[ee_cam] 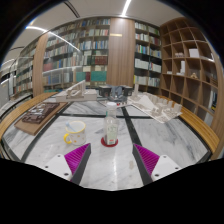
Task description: Pour water
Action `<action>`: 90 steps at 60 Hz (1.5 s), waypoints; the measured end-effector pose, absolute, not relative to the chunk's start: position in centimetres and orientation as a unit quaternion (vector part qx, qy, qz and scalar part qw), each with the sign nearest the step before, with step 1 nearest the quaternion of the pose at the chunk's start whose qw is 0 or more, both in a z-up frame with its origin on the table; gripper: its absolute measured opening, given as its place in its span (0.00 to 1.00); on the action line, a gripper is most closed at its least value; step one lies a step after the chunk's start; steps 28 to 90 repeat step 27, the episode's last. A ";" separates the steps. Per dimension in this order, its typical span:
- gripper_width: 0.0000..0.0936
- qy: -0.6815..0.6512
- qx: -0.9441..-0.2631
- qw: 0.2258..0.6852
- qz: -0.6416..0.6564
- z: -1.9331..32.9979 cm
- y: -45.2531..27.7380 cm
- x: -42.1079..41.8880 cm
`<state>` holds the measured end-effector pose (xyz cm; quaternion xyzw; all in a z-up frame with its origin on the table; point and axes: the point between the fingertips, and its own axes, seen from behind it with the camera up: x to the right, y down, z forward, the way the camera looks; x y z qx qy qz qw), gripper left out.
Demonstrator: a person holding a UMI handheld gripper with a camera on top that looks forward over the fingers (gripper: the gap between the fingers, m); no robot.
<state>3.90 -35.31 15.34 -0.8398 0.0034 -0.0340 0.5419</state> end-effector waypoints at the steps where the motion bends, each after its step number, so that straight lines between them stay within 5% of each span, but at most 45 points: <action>1: 0.92 0.002 -0.839 0.543 -0.035 15.6 -35.9 3.7; 24: 0.91 -0.014 -0.834 0.548 -0.052 18.4 -40.9 2.9; 90: 0.91 -0.010 -0.835 0.548 -0.056 18.5 -40.9 3.2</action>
